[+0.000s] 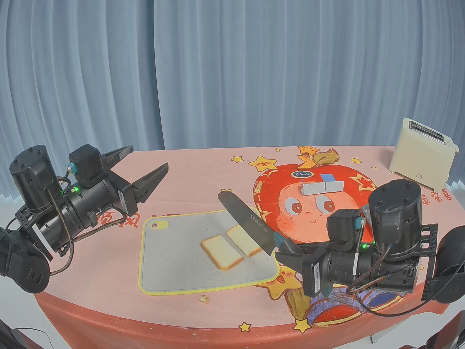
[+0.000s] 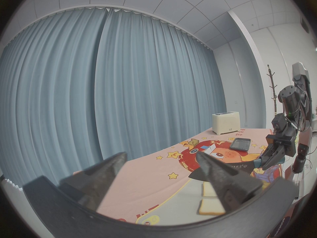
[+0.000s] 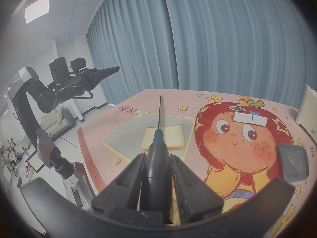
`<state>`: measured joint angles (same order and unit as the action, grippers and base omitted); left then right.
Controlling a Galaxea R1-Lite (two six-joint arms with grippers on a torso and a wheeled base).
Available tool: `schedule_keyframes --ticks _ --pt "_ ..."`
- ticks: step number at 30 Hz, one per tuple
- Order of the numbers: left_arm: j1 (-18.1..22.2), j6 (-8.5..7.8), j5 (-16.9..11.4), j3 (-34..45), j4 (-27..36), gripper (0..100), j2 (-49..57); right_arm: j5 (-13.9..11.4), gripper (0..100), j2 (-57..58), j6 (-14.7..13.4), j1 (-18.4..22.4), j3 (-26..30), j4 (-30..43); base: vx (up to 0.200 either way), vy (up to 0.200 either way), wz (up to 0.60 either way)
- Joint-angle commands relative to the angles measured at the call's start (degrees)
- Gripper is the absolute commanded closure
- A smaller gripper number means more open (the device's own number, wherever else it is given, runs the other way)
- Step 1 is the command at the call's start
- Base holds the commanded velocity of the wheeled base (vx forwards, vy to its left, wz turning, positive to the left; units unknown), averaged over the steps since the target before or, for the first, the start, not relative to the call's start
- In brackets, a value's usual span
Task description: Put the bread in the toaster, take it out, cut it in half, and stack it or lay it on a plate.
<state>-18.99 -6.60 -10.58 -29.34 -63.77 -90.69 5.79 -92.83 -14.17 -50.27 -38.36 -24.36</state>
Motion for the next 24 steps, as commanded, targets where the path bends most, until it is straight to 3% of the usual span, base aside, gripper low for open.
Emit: schedule_keyframes --ticks 1,15,24 --pt "-0.3 0.18 -0.4 0.7 0.3 0 1.3 -0.2 100 0.6 0.5 0.5 2.9 -2.2 0.000 0.000 0.00" --pt "0.3 0.09 2.1 3.9 0.4 0 8.4 0.4 100 1.7 0.5 0.3 4.7 -9.1 0.000 0.000 0.00" --pt "3.9 0.27 0.4 7.6 -0.2 0 9.3 -0.2 100 1.8 0.3 1.0 5.1 -9.3 0.000 0.000 0.00"
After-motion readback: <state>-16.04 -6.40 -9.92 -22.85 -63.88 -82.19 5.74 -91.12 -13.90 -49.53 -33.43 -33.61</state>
